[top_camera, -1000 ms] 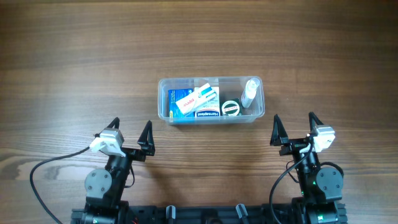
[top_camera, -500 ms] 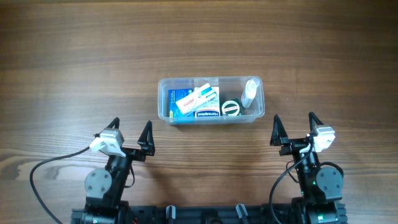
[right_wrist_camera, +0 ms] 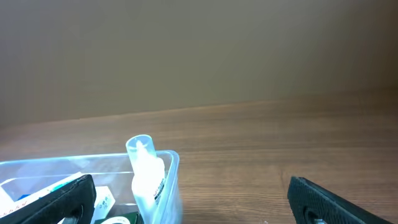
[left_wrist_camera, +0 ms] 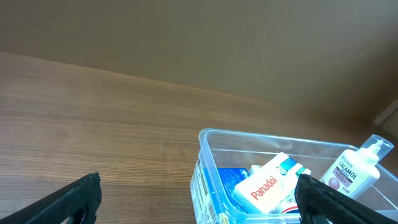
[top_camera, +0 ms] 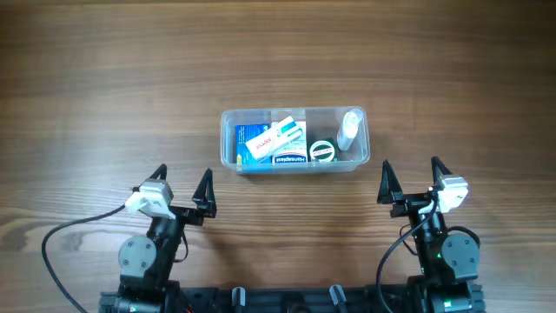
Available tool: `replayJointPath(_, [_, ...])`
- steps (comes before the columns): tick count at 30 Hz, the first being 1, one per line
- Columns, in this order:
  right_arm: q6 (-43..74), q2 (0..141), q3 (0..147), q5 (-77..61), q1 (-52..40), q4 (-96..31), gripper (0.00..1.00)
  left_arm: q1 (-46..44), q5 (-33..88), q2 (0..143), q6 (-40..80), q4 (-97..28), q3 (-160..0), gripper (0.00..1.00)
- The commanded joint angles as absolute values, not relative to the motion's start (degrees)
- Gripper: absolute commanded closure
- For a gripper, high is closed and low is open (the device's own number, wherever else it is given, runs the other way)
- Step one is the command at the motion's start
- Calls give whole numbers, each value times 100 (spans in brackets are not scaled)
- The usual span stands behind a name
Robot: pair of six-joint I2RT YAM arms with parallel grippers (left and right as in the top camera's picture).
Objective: Pack container
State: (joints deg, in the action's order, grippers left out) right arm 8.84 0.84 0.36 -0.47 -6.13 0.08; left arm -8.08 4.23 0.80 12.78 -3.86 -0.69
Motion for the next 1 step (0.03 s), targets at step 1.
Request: replayJointPath(1, [803,27,30,-158,-635,27,0,-764,467,38,1247,-401,-32,0])
